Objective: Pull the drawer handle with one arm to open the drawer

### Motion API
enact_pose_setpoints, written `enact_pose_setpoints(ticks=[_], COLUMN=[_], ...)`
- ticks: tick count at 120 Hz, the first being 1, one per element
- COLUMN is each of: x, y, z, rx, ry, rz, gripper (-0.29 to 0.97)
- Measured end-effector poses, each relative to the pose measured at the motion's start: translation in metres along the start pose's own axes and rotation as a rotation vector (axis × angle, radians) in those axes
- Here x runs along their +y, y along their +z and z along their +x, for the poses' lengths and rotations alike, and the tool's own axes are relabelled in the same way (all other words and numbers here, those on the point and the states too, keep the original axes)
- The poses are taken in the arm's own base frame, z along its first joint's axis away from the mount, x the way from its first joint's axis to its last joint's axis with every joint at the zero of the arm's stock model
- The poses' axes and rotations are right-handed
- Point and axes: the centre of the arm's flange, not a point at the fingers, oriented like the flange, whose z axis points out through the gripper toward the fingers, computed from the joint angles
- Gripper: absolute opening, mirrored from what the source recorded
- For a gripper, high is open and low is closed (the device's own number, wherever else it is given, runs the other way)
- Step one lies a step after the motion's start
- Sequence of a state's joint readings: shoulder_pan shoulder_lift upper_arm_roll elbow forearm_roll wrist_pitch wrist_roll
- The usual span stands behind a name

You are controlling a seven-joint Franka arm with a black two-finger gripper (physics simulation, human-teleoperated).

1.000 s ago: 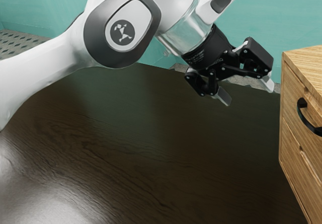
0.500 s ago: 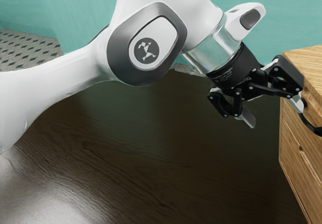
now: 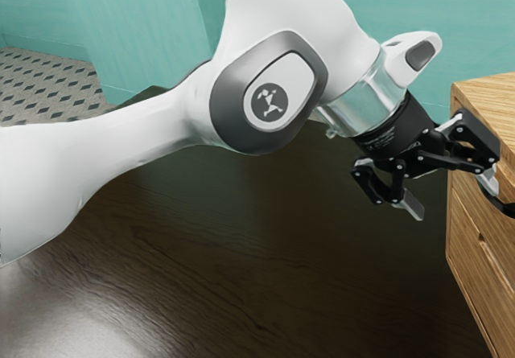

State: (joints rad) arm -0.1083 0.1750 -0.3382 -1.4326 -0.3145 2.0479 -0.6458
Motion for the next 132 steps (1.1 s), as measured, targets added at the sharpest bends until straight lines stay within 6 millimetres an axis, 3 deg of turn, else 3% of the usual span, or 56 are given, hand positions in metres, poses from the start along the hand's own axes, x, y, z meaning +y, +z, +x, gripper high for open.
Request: enact_pose_setpoints(ticks=[47, 73, 90, 111, 132], x=[-0.006, -0.018, -0.021, -0.016, -0.021], y=[0.011, -0.012, -0.014, -0.007, -0.025], z=[0.005, 0.016, 0.017, 0.003, -0.027], rx=[0.006, 0.062, 0.076, 0.066, 0.088], ry=[-0.017, -0.023, -0.015, 0.012, 0.031], rz=[0.012, 0.039, 0.064, 0.092, 0.132], gripper=[0.68, 0.68, 0.68, 0.68, 0.68])
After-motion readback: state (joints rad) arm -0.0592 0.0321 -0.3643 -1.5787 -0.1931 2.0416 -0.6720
